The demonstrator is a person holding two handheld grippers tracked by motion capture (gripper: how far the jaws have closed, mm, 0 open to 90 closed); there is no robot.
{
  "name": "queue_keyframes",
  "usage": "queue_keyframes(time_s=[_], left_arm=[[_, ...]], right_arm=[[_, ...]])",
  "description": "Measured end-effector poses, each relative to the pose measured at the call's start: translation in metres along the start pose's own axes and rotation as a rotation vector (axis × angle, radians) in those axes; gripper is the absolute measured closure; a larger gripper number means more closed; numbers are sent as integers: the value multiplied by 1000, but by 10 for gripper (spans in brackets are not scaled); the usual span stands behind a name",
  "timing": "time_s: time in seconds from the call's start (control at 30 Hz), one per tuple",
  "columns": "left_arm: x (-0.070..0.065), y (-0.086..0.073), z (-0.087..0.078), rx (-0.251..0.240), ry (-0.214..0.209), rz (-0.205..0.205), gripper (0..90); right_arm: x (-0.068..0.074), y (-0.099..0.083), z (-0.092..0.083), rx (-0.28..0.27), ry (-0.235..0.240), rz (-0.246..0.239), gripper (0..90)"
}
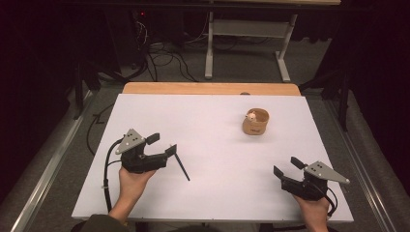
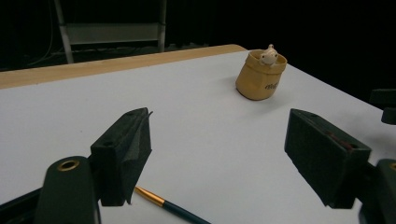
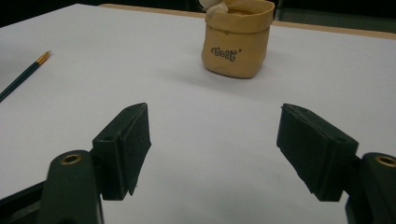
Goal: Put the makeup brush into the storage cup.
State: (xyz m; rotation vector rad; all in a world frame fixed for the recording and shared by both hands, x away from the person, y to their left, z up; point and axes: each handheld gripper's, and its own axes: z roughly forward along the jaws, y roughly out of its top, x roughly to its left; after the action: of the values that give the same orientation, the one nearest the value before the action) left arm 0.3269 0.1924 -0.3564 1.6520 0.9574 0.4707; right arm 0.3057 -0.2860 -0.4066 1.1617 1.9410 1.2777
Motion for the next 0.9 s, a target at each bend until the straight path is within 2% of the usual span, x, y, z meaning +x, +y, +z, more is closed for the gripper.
queue_keyframes(time_s=[0.6, 0.9], left_arm=[[-11, 6, 21, 11, -39, 16, 233], [-14, 10, 31, 10, -55, 9, 234]], right_arm=[[1, 0, 0, 6, 3, 0, 277], [1, 0, 0, 4, 8, 1, 277]])
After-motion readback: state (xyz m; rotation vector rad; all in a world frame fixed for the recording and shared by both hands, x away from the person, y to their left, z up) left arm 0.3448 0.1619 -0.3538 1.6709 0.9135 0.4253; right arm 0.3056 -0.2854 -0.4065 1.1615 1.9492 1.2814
